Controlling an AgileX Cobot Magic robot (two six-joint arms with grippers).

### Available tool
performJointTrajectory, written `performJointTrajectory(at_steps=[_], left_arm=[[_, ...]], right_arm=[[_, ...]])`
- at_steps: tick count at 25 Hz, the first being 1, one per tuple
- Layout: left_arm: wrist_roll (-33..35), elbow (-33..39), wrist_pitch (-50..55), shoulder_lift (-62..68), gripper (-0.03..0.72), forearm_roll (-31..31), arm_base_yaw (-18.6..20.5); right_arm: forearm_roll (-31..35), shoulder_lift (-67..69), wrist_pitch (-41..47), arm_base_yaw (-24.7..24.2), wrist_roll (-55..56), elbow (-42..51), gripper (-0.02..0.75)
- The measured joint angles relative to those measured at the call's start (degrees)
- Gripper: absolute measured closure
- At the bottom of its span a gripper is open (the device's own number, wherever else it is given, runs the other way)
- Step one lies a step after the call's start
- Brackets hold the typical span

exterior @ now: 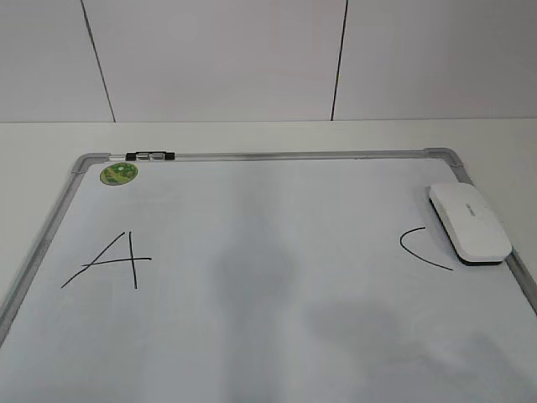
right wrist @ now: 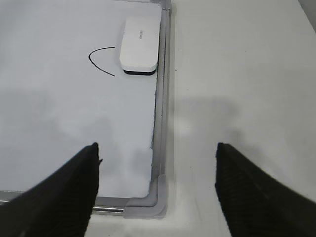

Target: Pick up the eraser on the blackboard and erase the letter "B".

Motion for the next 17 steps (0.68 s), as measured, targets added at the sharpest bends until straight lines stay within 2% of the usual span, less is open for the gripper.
performJointTrajectory(at_steps=[5, 17], left_arm=[[0.0, 0.0, 0.0, 0.0, 0.445, 0.0, 0.0], [0.0, 0.0, 0.0, 0.0, 0.45, 0.0, 0.0]], right_arm=[[0.0, 0.0, 0.0, 0.0, 0.0, 0.0, 0.154], [0.0, 0.0, -0.1, 0.0, 0.0, 0.0, 0.154]])
